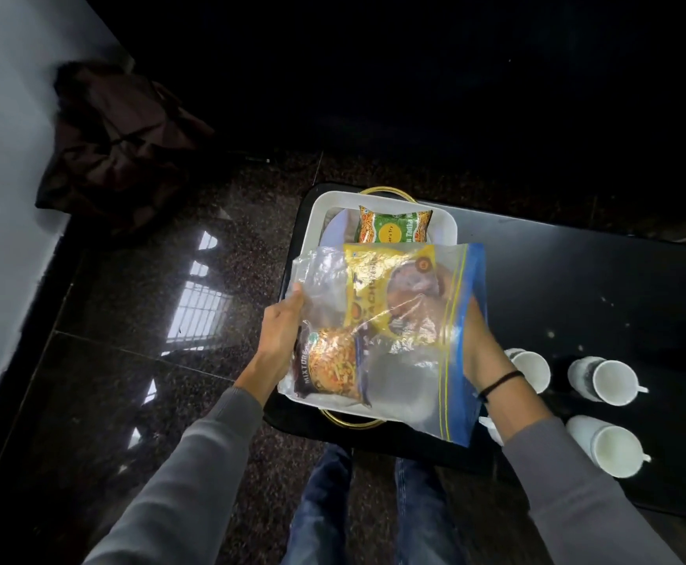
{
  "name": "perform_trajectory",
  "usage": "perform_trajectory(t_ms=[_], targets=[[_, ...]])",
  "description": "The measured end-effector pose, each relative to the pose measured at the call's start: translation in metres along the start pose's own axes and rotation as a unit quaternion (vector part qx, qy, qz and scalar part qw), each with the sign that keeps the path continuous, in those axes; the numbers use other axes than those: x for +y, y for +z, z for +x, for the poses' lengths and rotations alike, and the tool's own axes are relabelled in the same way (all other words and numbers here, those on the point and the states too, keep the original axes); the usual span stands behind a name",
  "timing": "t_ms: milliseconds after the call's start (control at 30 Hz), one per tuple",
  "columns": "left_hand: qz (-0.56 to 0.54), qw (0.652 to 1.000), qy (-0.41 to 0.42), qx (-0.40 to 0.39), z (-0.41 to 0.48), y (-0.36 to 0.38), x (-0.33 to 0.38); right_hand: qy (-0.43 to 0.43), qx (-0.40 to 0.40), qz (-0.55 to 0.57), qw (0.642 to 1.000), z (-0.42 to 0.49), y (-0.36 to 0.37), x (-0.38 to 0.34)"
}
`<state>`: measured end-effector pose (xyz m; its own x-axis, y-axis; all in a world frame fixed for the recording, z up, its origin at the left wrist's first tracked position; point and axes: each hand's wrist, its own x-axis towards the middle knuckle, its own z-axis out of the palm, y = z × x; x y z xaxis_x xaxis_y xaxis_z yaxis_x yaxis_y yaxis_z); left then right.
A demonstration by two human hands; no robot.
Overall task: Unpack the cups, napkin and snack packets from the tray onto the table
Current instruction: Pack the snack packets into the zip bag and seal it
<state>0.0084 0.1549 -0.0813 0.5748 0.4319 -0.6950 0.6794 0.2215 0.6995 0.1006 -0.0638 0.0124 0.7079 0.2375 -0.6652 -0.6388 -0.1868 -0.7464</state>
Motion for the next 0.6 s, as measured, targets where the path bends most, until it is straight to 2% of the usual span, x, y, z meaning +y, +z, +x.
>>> perform_trajectory(t_ms=[100, 200, 267, 333, 500, 600], targets=[[-0.009, 0.999, 0.009, 0.039, -0.002, -0.009, 0.0, -0.068, 0.051, -0.12, 0.989, 0.001, -0.003, -0.014], [-0.023, 0.999, 0.001, 0.039, -0.005, -0.015, -0.001, -0.128, 0.118, -0.124, 0.977, -0.002, -0.01, -0.015], [-0.051, 0.997, -0.005, 0.053, -0.004, -0.021, -0.004, -0.131, 0.172, -0.077, 0.973, -0.002, -0.017, -0.02], [-0.069, 0.995, -0.01, 0.065, -0.003, -0.029, -0.008, -0.132, 0.194, 0.009, 0.972, 0.003, -0.024, -0.027], [-0.06, 0.998, -0.019, 0.025, -0.006, -0.043, -0.016, -0.046, 0.161, 0.179, 0.969, 0.013, -0.032, -0.033], [-0.064, 0.996, -0.064, 0.008, -0.007, -0.05, -0.02, -0.01, 0.133, 0.248, 0.959, 0.024, -0.032, -0.024]])
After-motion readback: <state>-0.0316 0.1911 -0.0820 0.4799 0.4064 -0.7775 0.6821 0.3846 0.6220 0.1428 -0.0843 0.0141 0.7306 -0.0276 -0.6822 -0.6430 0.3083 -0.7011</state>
